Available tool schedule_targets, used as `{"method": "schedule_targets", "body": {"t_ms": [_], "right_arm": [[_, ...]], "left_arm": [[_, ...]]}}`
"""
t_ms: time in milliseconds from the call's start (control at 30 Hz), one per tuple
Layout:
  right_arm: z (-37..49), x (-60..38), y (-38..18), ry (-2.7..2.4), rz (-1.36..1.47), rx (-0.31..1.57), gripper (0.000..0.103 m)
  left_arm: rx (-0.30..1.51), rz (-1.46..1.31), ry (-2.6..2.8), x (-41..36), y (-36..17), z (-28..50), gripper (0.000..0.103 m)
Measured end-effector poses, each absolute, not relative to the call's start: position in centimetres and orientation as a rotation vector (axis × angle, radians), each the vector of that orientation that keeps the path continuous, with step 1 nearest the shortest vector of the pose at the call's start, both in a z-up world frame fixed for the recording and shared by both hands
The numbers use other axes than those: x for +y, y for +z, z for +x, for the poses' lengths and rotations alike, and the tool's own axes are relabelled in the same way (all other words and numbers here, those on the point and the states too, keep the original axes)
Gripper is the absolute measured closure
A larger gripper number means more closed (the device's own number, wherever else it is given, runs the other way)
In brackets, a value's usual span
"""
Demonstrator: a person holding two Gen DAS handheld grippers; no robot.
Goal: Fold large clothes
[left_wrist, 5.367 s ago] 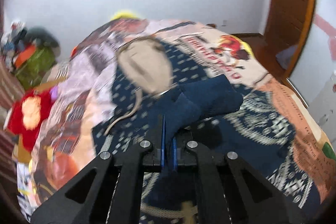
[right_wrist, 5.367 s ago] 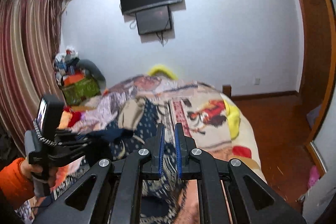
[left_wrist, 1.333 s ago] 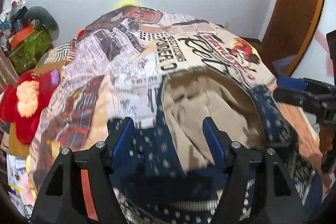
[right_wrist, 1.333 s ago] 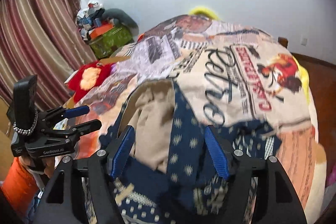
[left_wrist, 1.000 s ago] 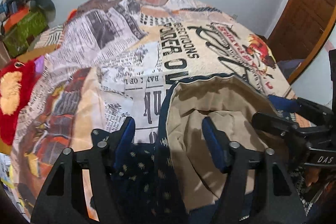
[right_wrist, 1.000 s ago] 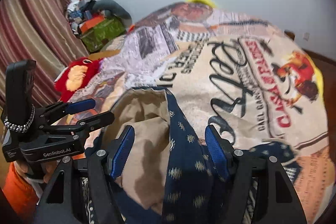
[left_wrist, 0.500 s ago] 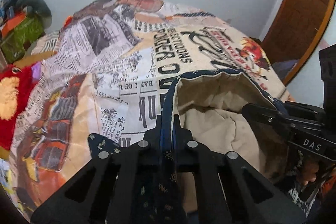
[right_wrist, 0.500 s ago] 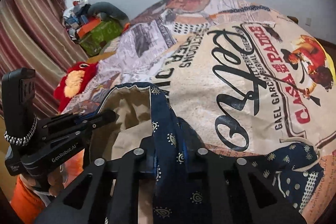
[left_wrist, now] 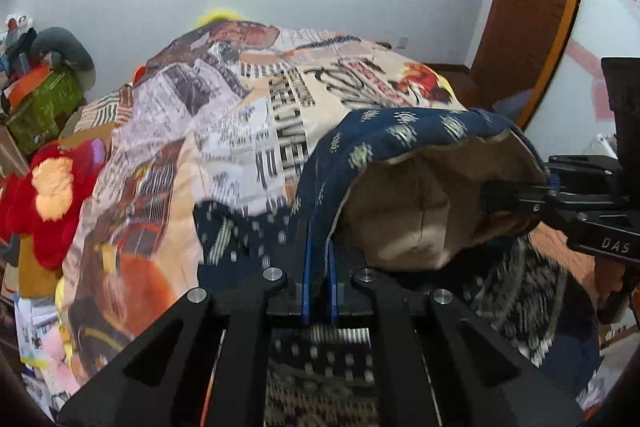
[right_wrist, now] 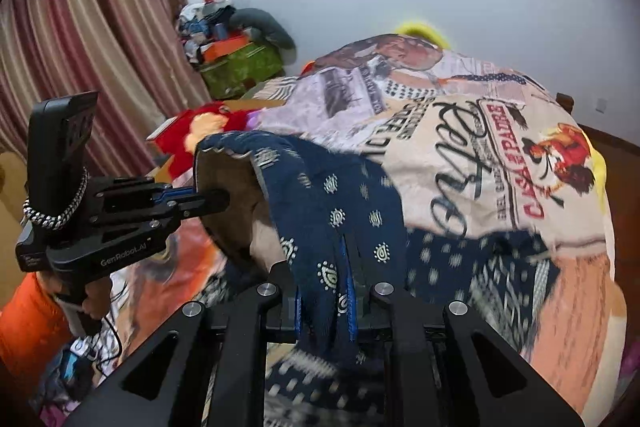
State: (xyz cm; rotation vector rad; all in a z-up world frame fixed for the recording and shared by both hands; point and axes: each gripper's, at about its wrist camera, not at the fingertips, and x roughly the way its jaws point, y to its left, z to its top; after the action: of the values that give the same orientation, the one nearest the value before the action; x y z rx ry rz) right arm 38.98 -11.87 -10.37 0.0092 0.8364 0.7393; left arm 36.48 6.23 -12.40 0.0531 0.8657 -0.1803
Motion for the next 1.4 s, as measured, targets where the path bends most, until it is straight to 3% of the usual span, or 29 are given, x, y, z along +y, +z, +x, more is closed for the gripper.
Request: {"method": "schedule_targets", "body": {"t_ms": [333, 433, 500, 567, 600, 733, 833, 900, 967, 1133, 1400], "right_arm": [[32.7, -12.7, -14.1, 0.745, -0.005, 0.993, 0.089], [31.6, -13.1, -15.2, 0.741, -0.01, 1.035, 0.075], [30.7, -13.4, -15.7, 0.745, 0.0, 1.056, 0.059], [29.7, -13.8, -15.9, 0.735, 0.004, 1.06, 0.036], [29.2, -14.0, -15.9, 0.735, 0.001, 1.057, 0.034], [27.9, -14.7, -15.1, 0.755, -0.019, 1.045, 0.032], [27.8, -15.4, -13.7, 0.743, -0.024, 1.01, 0.031], [28.3, -15.8, -12.5, 0.725, -0.02, 0.978, 0.031], [29.1, -16.0, -11.1, 0.706, -0.003, 0.936, 0.03], [31.2, -14.8, -8.8, 0.681, 0.009, 0.867, 0.024], [34.6, -11.6, -12.3, 0.638, -0.019, 0.966, 0.021]], "left_arm": [[0.982, 0.089, -0.175, 5.7, -17.1, 29.4, 0.095], [1.028, 0.074, -0.176, 5.7, -18.8, 28.2, 0.094], [1.059, 0.049, -0.182, 5.9, -19.7, 27.2, 0.094], [1.083, 0.045, -0.186, 6.1, -20.3, 26.4, 0.094], [1.097, 0.054, -0.183, 6.3, -20.5, 25.9, 0.094], [1.109, 0.071, -0.138, 7.9, -19.8, 24.8, 0.094], [1.036, 0.082, -0.094, 9.0, -17.2, 24.4, 0.087], [0.967, 0.104, -0.072, 9.2, -15.3, 24.5, 0.077], [0.907, 0.119, -0.062, 8.9, -13.9, 25.2, 0.058], [0.783, 0.099, -0.052, 7.5, -11.0, 28.8, 0.042], [0.899, 0.008, -0.127, 5.0, -15.0, 33.8, 0.04]]}}
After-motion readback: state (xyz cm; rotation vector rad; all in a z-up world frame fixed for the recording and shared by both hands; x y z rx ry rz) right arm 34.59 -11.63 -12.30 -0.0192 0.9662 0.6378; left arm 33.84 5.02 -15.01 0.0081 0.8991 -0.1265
